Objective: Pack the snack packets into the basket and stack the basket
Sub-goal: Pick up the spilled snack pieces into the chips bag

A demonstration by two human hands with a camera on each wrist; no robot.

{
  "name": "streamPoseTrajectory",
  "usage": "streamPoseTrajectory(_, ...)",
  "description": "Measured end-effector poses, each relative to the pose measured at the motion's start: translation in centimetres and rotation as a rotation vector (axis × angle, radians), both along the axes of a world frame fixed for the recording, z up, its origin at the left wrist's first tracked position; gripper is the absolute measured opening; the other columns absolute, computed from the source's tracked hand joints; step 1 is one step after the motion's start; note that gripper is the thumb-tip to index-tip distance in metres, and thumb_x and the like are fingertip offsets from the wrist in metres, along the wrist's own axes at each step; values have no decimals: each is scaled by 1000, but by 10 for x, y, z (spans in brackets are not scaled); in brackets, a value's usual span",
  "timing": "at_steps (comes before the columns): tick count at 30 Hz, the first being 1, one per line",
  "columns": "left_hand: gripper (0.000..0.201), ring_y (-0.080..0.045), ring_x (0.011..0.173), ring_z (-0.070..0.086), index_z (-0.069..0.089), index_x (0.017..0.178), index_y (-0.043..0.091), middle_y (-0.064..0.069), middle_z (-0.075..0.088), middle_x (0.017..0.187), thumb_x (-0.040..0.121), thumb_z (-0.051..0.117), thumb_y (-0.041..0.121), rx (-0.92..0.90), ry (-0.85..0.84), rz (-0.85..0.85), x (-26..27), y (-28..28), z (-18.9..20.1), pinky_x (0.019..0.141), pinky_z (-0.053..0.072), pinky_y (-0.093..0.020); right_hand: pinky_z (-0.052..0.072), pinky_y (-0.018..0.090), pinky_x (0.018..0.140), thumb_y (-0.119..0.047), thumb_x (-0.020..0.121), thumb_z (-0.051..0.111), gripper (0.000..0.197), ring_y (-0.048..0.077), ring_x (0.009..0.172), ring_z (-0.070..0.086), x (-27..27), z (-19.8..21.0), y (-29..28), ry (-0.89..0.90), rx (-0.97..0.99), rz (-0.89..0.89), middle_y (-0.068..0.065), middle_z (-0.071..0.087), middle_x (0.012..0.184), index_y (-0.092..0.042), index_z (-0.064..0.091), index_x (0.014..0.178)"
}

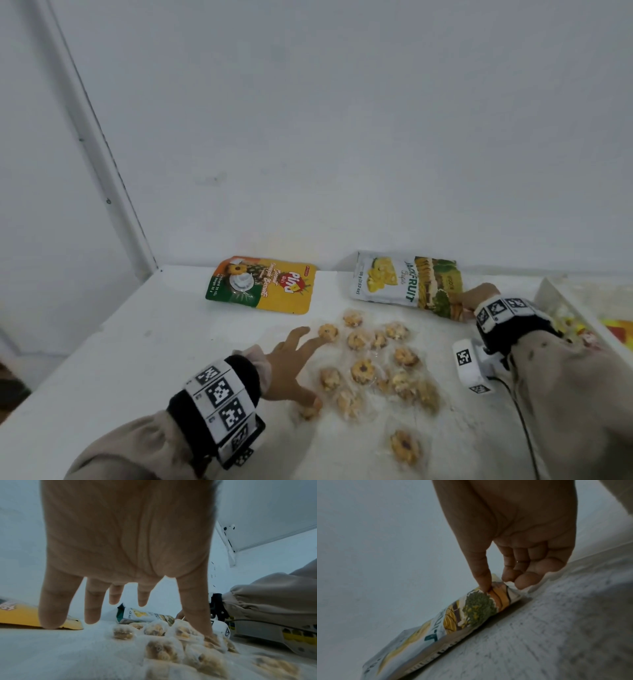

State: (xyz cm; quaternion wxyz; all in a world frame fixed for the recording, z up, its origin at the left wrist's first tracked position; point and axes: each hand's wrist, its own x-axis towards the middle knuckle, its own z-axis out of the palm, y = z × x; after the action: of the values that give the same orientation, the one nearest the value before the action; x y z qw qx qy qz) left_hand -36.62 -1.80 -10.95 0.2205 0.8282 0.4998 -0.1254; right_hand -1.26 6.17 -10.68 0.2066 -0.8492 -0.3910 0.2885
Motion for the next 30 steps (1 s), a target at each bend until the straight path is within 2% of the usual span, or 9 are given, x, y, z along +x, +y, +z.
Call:
streamPoseTrajectory(2, 97, -26, 140, 21, -6, 144, 38, 1, -15, 153, 78, 65, 49, -6, -22, 22, -4, -2, 3, 110, 25, -51, 46, 33, 67, -18, 81, 70, 36, 16, 56, 42, -2, -1, 1, 25, 32, -6, 9, 55, 76, -11, 44, 58)
streamPoseTrajectory(5, 94, -26, 139, 21, -4, 145, 36, 1, -14, 153, 81, 65, 45, -18, -74, 45, -6, -8, 4, 110, 27, -47, 37, 27, 56, -13, 82, 68, 37, 16, 54, 40, -7, 1, -7, 15, 42, -13, 8, 52, 68, -8, 43, 54)
streamPoseTrajectory(10, 91, -23, 138, 22, 1, 146, 35, 1, -13, 152, 81, 65, 42, -3, -142, 57, -11, -18, 2, 111, 29, -40, 38, 30, 71, -21, 83, 66, 32, 23, 70, 49, -22, 14, -14, 1, 122, 13, 15, 55, 83, 0, 49, 65)
streamPoseTrajectory(15, 110, -21, 142, 10, 2, 145, 34, 1, -16, 151, 59, 58, 70, 58, -214, 97, -19, -21, 15, 114, 23, -40, 31, 29, 70, -18, 87, 60, 28, 24, 81, 47, -29, 40, -21, -30, 411, 134, 12, 51, 79, -6, 46, 66)
streamPoseTrajectory(18, 96, -22, 142, 4, 1, 145, 33, 1, -16, 151, 77, 67, 47, 206, -299, 78, -21, -26, 26, 114, 19, -38, 30, 27, 69, -13, 87, 58, 17, 26, 83, 49, -47, 67, -43, -69, 612, 93, 16, 54, 88, -2, 51, 76)
streamPoseTrajectory(21, 103, -21, 142, -4, -2, 145, 32, 0, -15, 152, 74, 71, 45, 356, -355, 54, -18, -29, 38, 114, 12, -36, 31, 28, 66, -10, 86, 57, 17, 30, 81, 49, -78, 92, -71, -69, 781, 107, 20, 55, 87, 7, 57, 83)
streamPoseTrajectory(25, 111, -18, 142, -4, -3, 143, 36, 1, -7, 153, 65, 75, 51, 497, -511, 63, -22, -37, 51, 115, 10, -35, 33, 26, 78, -9, 88, 55, 7, 17, 95, 40, -148, 116, -117, 2, 989, 191, 3, 45, 91, -5, 52, 83)
streamPoseTrajectory(28, 114, -13, 142, -5, -11, 138, 38, 1, -2, 152, 63, 74, 55, 565, -583, 35, -37, -53, 63, 115, 8, -33, 31, 4, 74, -8, 88, 55, 6, -2, 88, 38, -209, 114, -145, 43, 1072, 292, 6, 43, 103, -6, 51, 84)
streamPoseTrajectory(30, 110, -12, 141, -3, -12, 131, 45, 1, 3, 152, 64, 75, 52, 592, -600, 36, -54, -60, 65, 115, 9, -32, 30, -2, 69, -7, 87, 55, 6, -15, 82, 39, -250, 100, -155, 148, 1039, 337, 5, 44, 101, -7, 51, 83)
